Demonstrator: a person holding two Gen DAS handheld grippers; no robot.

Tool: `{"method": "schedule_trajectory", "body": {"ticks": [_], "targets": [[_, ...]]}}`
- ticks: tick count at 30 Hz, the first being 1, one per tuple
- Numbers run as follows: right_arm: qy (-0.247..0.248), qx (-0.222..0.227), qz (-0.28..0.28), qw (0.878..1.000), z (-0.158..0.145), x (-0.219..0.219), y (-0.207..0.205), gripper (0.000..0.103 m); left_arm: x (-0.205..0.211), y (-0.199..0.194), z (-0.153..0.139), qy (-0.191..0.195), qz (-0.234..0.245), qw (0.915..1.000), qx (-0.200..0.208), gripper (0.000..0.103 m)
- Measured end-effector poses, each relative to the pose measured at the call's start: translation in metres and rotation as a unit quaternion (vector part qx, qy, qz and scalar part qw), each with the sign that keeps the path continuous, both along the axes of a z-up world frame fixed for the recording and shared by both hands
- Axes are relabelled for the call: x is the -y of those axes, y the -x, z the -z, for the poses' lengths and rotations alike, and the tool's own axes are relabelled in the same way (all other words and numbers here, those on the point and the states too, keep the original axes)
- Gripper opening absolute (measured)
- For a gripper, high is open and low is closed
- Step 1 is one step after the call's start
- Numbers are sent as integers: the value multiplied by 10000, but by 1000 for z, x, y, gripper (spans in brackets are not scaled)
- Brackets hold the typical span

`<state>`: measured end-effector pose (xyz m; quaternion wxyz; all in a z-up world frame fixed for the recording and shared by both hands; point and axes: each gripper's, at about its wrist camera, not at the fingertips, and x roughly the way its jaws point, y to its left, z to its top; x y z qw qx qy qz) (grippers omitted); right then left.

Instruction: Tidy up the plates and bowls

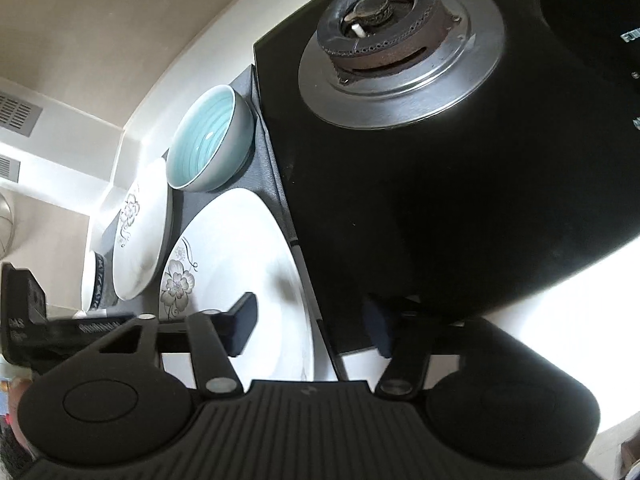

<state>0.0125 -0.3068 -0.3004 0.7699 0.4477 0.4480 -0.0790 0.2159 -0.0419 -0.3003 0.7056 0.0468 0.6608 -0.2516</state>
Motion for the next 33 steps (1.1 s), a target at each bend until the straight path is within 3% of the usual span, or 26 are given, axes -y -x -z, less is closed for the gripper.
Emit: {"method": "schedule_trajectory", "body": {"ticks": [4,6,14,16,18,21,24,28,33], "targets": [[-190,104,-105,9997,7,1,-14,35,-6,-2,1,-9,-92,9999,-55,39],[-104,138,-232,9996,8,-1,-21,28,-11,-4,2,63,-187,9996,-182,38],[-323,163,-683,9970,26,3,-37,27,-5,0,3,36,4,10000,-11,39],[-416,113,-585,9974,26,6,-38,29,-3,1,2,9,21,10000,64,39],[-241,181,-774,9965,23,2,-39,31,1,5,1,-66,182,9996,212,39],[172,201,-966,9950,18,-5,-36,19,2,7,0,-80,172,9996,204,39],[382,97,-1077,9934,13,-8,-27,17,9,6,3,30,142,9999,33,39],[195,180,-902,9956,15,1,-5,9,16,11,5,73,241,9996,94,39],[-58,344,-751,9966,16,16,6,9,9,13,4,105,33,9998,-149,39]]}}
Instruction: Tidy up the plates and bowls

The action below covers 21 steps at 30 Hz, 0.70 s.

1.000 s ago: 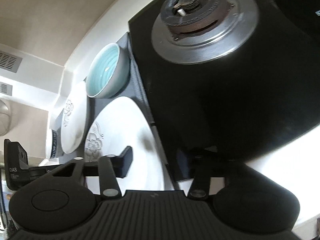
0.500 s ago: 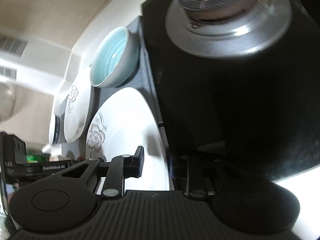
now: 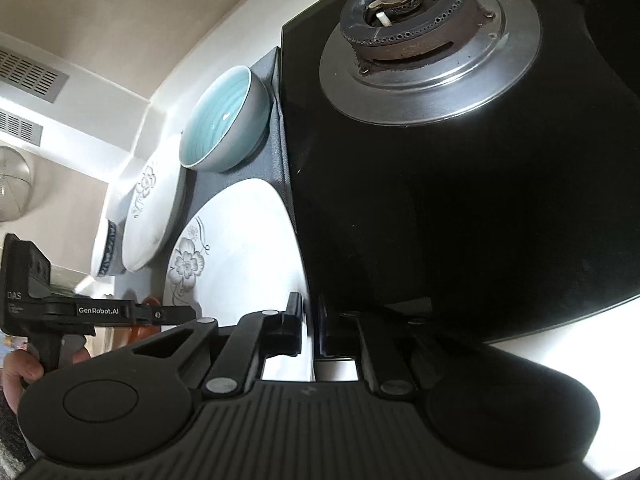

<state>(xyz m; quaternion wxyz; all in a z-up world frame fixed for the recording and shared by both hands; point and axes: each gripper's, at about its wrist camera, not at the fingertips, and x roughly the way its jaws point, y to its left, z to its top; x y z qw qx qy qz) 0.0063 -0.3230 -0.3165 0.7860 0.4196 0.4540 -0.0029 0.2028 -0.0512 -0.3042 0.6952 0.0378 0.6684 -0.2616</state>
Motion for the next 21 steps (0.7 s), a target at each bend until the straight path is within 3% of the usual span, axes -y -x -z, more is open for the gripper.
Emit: {"method": "schedule_trajectory", "body": {"ticks": [3,5,9,12,14,16,21], "targets": [[-164,21,-150,9997,5,0,4,9,1,8,3,-76,143,9999,15,39],[-269,0,-170,9995,9,-1,3,9,0,7,6,151,-17,9999,-58,47],[-551,-52,-26,9985,18,-1,2,16,-4,3,9,400,-248,9986,-236,49],[-676,6,93,9977,20,0,2,19,-1,10,8,287,-190,9994,-63,41],[-510,23,66,9987,17,-1,2,16,0,16,5,158,-115,9997,138,32],[-305,126,-103,9994,11,-4,3,16,1,21,4,82,-137,9996,253,32],[-495,238,-261,9981,9,1,13,9,-7,25,1,263,-238,9992,156,27]]}}
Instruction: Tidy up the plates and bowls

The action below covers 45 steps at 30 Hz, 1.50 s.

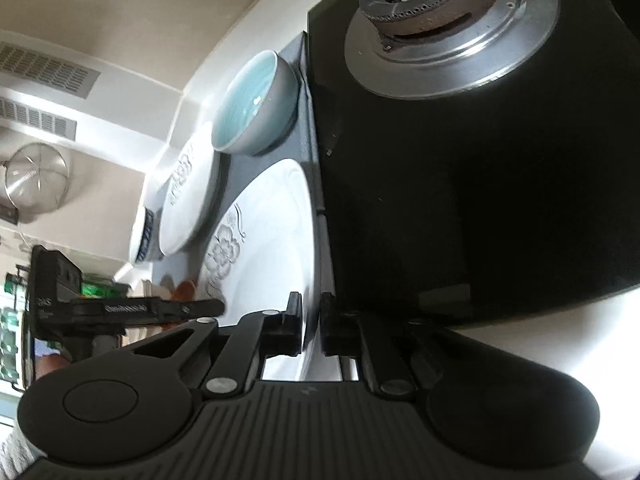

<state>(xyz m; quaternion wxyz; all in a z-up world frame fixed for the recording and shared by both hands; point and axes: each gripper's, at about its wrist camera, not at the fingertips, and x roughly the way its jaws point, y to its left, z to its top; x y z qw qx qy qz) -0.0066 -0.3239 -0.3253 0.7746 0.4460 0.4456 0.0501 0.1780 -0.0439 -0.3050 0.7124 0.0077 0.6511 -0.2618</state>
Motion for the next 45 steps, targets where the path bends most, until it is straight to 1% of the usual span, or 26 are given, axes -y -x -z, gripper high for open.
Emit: {"method": "schedule_trajectory", "body": {"ticks": [3,5,8,11,15,23,26,33,37,41,45], "targets": [[-83,-20,45,10000,2,1,5,9,4,4,0,-40,-2,10000,14,28],[-165,52,146,9997,3,3,10,9,6,2,2,40,-29,9999,-100,28],[-476,212,320,9981,6,8,15,10,4,5,0,158,-48,9997,-160,28],[-531,291,343,9976,4,11,23,10,5,11,-6,173,74,9998,-41,28],[-617,296,407,9968,2,14,31,10,4,17,-11,165,118,9998,-4,28],[-740,466,379,9954,-7,8,32,10,-7,17,-29,195,4,9997,115,28],[-785,518,350,9950,-14,2,24,10,-19,11,-38,249,-92,9996,98,28],[-707,635,153,9954,-35,-19,-9,11,-51,-10,-59,310,-282,9986,330,28],[-633,637,55,9959,-50,-33,-31,12,-76,-33,-62,532,-567,9968,185,27],[-566,624,21,9964,-62,-42,-56,11,-91,-52,-66,675,-610,9956,213,27],[-541,612,32,9967,-70,-55,-81,12,-109,-75,-64,785,-738,9941,114,27]]}}
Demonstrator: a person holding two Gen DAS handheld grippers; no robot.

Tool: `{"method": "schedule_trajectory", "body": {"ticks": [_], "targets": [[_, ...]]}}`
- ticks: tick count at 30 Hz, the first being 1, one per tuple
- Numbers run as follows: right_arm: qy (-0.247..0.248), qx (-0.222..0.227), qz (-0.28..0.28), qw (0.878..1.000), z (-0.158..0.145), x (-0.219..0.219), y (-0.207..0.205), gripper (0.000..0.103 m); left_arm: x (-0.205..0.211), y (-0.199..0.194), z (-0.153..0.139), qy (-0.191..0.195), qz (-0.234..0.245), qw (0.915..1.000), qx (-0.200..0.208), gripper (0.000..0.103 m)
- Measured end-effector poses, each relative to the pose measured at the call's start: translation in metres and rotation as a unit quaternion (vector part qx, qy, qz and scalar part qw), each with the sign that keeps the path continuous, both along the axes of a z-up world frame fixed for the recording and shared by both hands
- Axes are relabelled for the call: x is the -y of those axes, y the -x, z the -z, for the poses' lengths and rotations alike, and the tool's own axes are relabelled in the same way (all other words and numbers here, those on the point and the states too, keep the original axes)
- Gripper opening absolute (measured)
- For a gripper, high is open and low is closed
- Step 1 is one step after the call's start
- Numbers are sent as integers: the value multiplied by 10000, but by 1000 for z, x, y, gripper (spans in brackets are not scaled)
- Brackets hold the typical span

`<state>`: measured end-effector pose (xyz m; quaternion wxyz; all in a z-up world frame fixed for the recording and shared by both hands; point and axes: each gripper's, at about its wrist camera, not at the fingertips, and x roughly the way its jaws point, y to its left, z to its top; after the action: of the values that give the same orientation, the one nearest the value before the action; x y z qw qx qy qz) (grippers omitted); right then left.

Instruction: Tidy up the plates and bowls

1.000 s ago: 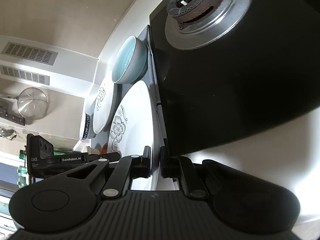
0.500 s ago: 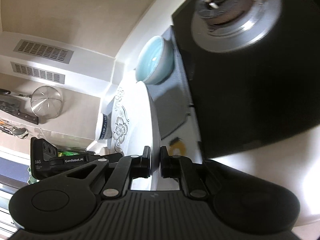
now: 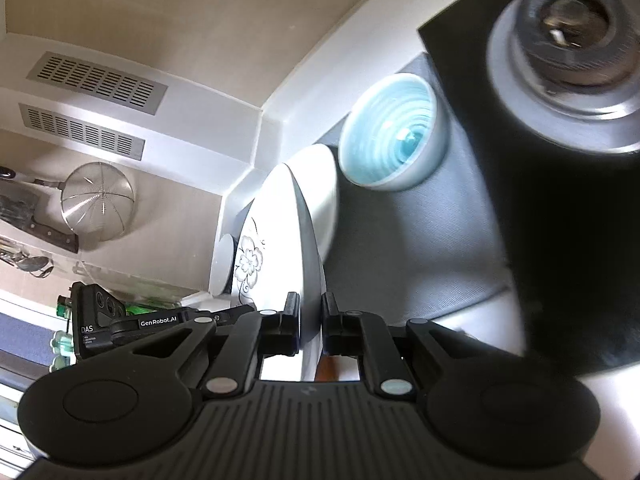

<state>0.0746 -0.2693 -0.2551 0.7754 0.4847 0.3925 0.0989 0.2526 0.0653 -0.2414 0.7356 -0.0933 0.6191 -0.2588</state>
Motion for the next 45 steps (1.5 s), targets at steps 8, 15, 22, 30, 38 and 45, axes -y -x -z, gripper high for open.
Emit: {"method": "schedule_trajectory", "body": {"ticks": [8,15,22,30,38,45], "targets": [[216,-210,13,9995,3,-29,-49,11,-24,-55,10,91,-15,9999,-51,27],[393,-436,107,9982,14,-53,-77,11,-31,-90,27,-41,179,9997,-167,27],[226,-612,555,9963,42,-63,-88,11,-28,-111,40,-241,318,9990,-204,27],[392,-843,439,9947,57,-75,-103,11,-21,-126,37,-488,388,9980,-74,27],[468,-959,792,9911,57,-80,-96,11,-33,-128,41,-248,164,9988,-385,27],[664,-957,900,9891,54,-84,-102,10,-37,-124,37,-357,254,9980,-450,28]]}}
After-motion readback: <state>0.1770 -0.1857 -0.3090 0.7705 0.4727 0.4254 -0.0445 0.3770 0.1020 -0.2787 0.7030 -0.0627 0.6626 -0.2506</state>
